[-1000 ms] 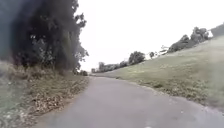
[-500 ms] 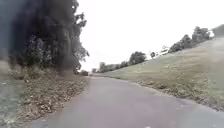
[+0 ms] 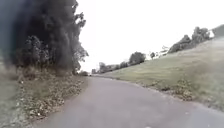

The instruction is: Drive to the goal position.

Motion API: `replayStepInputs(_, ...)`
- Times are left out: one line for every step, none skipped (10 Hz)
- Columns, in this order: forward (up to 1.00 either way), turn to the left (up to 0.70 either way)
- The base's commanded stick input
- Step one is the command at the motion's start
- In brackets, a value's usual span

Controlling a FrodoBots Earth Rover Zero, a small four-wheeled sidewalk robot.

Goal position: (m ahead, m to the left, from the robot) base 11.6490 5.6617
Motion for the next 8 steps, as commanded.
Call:
replayStepInputs(0.45, 0.00)
replayStepInputs(0.45, 0.00)
replayStepInputs(0.45, 0.00)
replayStepInputs(0.45, 0.00)
replayStepInputs(0.45, 0.00)
replayStepInputs(0.45, 0.00)
replayStepInputs(0.45, 0.00)
replayStepInputs(0.45, 0.00)
